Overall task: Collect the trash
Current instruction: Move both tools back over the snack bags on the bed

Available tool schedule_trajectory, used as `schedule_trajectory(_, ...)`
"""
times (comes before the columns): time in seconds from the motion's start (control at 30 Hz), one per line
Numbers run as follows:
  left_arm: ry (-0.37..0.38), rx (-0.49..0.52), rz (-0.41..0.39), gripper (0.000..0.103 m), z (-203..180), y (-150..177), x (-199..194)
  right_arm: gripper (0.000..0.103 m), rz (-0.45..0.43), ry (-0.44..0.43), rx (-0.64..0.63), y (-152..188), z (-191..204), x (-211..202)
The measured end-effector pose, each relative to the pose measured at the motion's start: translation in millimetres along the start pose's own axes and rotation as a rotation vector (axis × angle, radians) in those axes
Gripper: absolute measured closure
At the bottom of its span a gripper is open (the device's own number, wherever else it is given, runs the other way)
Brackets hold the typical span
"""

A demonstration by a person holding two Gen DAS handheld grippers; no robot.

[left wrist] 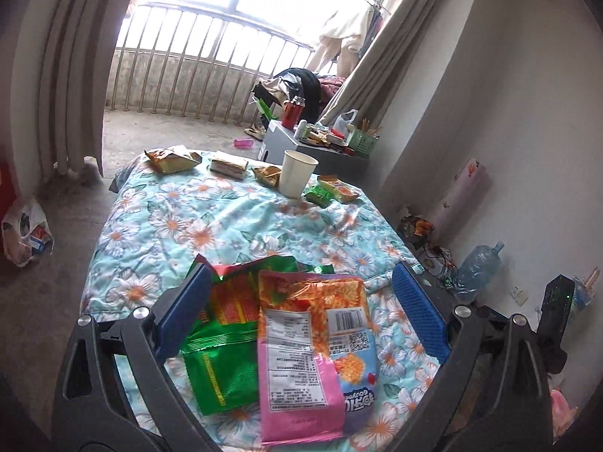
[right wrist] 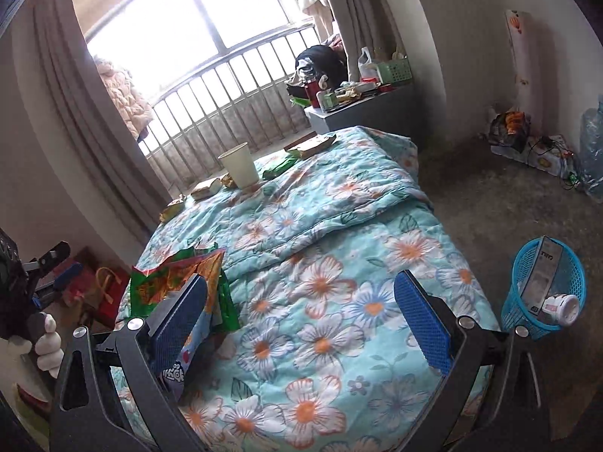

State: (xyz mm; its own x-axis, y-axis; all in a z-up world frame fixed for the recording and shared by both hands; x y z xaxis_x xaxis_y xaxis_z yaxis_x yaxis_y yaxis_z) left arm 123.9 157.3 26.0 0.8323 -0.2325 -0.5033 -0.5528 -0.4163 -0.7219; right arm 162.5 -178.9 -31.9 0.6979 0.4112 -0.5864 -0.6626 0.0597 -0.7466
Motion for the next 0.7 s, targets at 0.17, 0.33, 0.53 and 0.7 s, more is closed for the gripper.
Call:
schedule_trajectory(0.17,-0.066,-0.04,0.024,0.011,39.5,12.8,-2.3,0.007,0.086,-0.155,0.043,10.3,27.9,26.0)
schedule_trajectory(0.33,-0.106,-0.054,0.047,0.011,62.0,24.7,4.1,0.009,0.154,-0.258,0.052,21.2,55.7,45.0)
schedule_trajectory(0.53,0.001,-0.043,0.086,0.011,48.5,38.2,11.5,0.019,0.232,-0.26,0.043,35.0,71.5,66.4)
schedule_trajectory(0.7,0.124,-0.054,0.181,0.029,24.6,56.1,36.6,0.03,0.271,-0.264,0.049,40.2,74.9,78.6)
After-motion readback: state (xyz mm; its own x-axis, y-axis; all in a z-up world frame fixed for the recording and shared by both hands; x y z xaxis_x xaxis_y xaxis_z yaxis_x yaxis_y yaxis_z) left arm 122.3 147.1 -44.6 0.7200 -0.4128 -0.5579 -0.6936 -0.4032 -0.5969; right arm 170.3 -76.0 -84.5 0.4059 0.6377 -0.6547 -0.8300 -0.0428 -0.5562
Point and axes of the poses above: each gripper's, at about its wrist camera, not at the fingertips, and x roughly the way its jaws point, z to its left, y to its underside, the point moved 8 cm from there along x, roughly the way its jaws point, and after that the axes turned 7 degrees about -x, right-handed, at the moved point
